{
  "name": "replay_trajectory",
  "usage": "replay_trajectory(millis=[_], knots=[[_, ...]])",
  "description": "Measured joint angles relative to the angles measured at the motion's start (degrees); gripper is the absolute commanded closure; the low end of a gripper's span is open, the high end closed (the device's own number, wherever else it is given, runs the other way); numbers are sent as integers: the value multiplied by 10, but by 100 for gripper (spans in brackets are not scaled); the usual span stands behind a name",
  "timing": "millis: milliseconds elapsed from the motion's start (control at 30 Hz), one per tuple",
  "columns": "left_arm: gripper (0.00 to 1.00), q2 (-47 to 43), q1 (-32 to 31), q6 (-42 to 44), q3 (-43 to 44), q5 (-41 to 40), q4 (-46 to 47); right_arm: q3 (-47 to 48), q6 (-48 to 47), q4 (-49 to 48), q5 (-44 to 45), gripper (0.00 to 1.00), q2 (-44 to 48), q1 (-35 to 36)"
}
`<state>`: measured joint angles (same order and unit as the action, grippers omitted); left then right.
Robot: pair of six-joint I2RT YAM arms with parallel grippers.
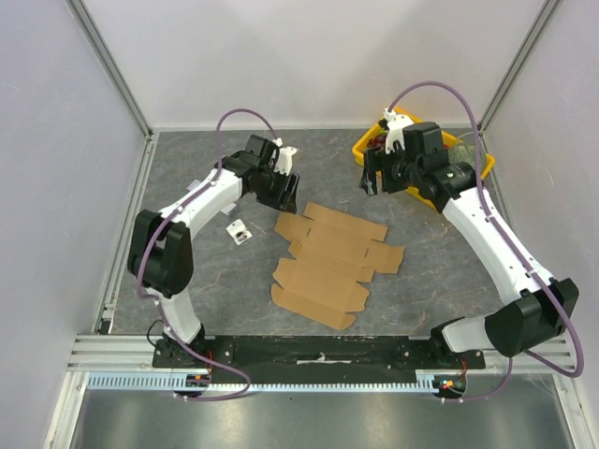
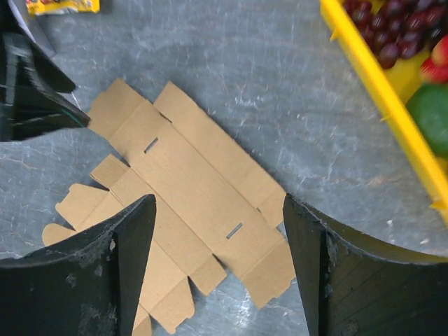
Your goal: Fold the paper box
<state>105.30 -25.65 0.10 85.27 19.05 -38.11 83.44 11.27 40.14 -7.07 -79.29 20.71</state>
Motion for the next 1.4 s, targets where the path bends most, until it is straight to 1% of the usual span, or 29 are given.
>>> replay_trajectory(millis=[133,233,333,400,500,567,667,767,833,933,1233,1400], knots=[[38,-55,1,-17,-48,-12,36,-65,34,-34,0,27,-3,1],[39,-108,-4,-31,-87,-10,73,-121,59,-61,10,30,-10,6],[42,-151,-28,-40,-112,-17,101,-169,75,-85,30,33,-20,20],[48,-167,-70,-43,-121,-27,122,-195,84,-100,40,38,-29,33],[59,-172,-124,-55,-141,-26,155,-233,94,-136,42,53,-35,50],[69,-175,-151,-71,-179,-24,184,-256,100,-171,33,64,-39,58],[82,-179,-166,-98,-251,-24,205,-271,106,-209,17,78,-55,65],[93,-179,-172,-120,-300,-25,211,-272,108,-242,7,87,-87,74],[97,-179,-176,-134,-321,-25,224,-272,108,-259,4,92,-111,82],[98,-180,-184,-154,-347,-22,255,-273,108,-276,-1,95,-140,92],[98,-176,-210,-191,-388,-18,315,-279,117,-303,-6,96,-208,96],[98,-154,-212,-204,-410,-12,343,-279,120,-321,-6,96,-217,97]])
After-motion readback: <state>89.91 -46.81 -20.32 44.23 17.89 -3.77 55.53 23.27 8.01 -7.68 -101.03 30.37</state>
